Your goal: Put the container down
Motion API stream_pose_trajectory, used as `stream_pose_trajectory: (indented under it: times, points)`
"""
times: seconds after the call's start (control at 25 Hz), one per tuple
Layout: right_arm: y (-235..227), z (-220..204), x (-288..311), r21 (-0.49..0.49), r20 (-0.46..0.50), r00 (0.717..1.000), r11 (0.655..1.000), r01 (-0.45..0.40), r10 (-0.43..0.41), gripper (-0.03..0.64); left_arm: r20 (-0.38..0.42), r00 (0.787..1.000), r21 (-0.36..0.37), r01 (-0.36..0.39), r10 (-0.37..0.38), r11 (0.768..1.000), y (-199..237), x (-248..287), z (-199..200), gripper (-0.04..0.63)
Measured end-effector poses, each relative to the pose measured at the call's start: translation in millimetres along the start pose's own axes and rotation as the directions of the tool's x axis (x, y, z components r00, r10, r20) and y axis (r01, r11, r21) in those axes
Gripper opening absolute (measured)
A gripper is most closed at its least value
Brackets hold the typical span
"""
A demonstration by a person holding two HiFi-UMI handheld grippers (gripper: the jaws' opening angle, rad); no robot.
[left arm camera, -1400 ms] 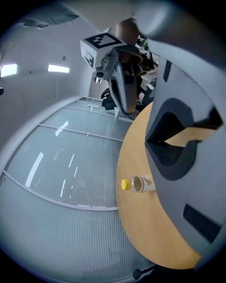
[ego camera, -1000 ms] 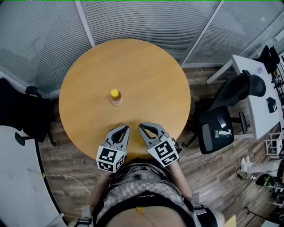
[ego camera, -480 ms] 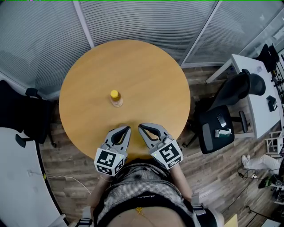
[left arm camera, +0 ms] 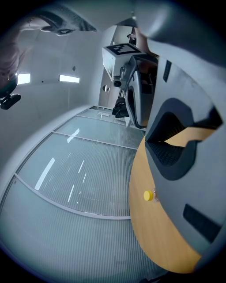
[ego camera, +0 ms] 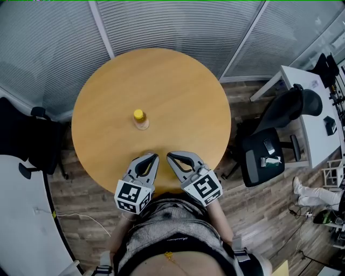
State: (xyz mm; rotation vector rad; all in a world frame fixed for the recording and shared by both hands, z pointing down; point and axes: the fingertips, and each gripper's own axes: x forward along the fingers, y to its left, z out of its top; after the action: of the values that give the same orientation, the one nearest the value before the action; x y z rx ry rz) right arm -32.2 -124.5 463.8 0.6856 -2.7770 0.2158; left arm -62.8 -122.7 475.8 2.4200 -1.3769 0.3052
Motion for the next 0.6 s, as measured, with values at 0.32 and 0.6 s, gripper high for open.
stream_pose_trajectory:
  times: [0.32,0.6]
  points:
    - [-0.5,-2.6,-1.4,-0.009,-0.008,1.000,1.000,0.009,-0.009,0.021,-0.017,1.000,0.003,-0.001,0.001,1.000,1.3,1.5,-7.1,0.021]
    - [-2.4,-5.3,-2.8,-0.015,-0.021,1.000,1.000,0.015,-0.016,0.021,-0.024,1.000,0.000,0.007,-0.007,1.000,0.2,3.7,-9.0,0.021]
